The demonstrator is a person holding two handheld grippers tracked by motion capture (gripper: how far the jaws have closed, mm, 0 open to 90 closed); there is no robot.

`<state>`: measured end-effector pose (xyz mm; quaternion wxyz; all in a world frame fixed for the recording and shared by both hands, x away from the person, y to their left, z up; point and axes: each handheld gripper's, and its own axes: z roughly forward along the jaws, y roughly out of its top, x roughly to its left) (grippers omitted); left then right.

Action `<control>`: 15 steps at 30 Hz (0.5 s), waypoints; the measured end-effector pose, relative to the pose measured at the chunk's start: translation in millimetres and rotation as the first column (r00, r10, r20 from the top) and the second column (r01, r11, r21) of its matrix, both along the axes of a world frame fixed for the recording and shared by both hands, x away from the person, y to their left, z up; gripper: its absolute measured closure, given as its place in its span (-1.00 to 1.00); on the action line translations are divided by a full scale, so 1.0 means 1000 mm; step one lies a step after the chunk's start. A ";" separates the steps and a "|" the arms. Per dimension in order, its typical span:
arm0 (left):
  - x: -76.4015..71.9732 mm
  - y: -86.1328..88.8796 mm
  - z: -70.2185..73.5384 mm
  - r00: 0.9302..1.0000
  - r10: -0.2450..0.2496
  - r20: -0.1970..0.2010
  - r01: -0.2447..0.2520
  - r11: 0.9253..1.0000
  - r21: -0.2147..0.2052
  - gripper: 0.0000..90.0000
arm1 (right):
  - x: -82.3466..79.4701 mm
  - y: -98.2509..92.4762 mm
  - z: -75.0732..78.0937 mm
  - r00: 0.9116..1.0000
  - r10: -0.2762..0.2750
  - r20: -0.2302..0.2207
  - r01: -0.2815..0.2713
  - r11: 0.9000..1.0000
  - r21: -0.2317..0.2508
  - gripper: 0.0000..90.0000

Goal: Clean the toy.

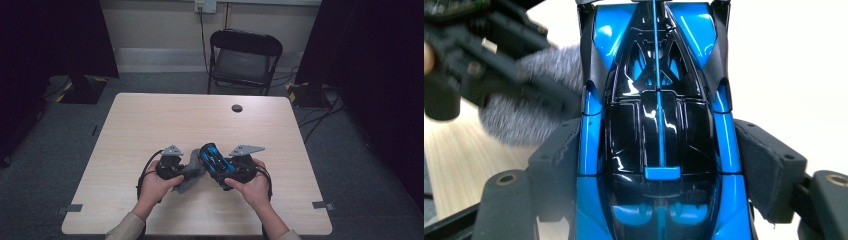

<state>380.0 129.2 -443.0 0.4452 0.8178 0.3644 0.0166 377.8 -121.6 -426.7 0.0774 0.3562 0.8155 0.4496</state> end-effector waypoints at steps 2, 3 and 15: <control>-0.002 -0.003 0.000 1.000 -0.013 -0.001 0.013 1.000 -0.005 0.56 | 0.001 0.001 0.002 1.000 -0.001 0.000 0.001 1.000 0.015 -0.41; -0.003 -0.004 0.000 1.000 -0.023 0.004 0.023 1.000 -0.004 0.56 | 0.001 0.001 0.003 1.000 -0.004 0.003 0.004 1.000 0.020 -0.41; -0.011 -0.014 0.002 0.997 -0.078 0.014 0.078 0.997 -0.014 0.56 | 0.007 0.005 0.008 1.000 -0.022 0.012 0.022 1.000 0.014 -0.41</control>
